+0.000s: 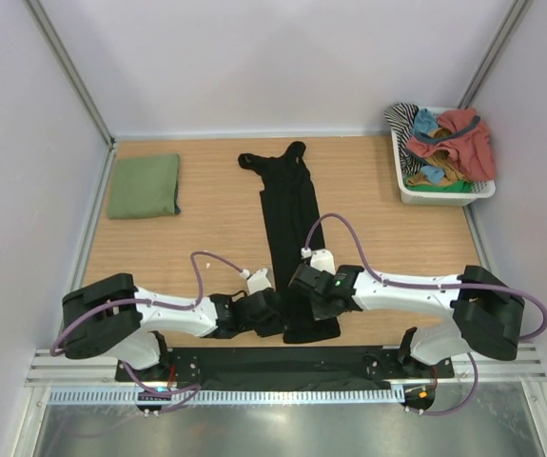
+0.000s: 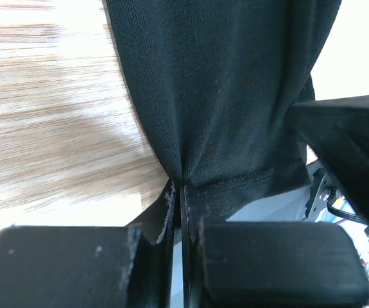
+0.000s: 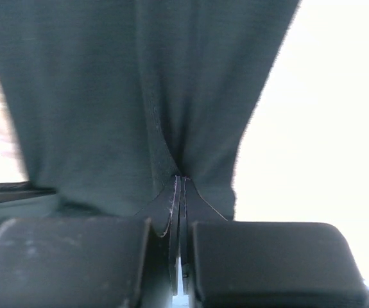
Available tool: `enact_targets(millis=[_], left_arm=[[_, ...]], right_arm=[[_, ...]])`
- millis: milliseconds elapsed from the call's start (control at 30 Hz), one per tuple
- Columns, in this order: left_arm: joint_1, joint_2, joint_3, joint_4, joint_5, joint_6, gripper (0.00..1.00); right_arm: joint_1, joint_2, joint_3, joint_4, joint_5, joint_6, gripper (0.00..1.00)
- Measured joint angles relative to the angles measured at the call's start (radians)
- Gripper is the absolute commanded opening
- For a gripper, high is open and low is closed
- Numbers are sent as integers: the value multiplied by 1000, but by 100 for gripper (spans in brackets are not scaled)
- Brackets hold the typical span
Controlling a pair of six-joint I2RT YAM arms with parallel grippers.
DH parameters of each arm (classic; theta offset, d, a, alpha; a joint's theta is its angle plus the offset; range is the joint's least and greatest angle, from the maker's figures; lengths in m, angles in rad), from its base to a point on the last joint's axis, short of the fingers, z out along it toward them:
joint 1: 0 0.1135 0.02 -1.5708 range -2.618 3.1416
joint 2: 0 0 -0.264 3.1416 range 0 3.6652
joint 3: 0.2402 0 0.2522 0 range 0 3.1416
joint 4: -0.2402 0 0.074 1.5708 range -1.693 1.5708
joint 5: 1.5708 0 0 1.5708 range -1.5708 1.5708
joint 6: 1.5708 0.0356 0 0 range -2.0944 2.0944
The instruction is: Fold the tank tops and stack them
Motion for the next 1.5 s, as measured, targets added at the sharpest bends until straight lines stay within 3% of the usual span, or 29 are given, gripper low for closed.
enact_targets(millis=[267,300,433,700,1000,1333,1500], left_arm=[[0,-10,-9,-1,0,-1,2],[0,-13,-11,-2,-1,-1,2],[-2,-27,-20,-11,-1,-1,3],[-2,-35,-20,-27,-2,0,12],[-19,-72,-20,-68,-12,0,37],[-69,-93,-10,-140,-41,-15,33],[-72,-71,14,-158,-48,-24,29]], right_arm=[[0,-37,-35,-51,50,52,3],[0,-45,-45,-50,49,56,5],[0,-74,-93,-50,40,76,34],[0,-241,-127,-69,8,97,47],[0,-277,-166,-34,-92,101,43],[0,-295,-247,-22,-145,120,39],[0,-295,-259,11,-174,125,26]])
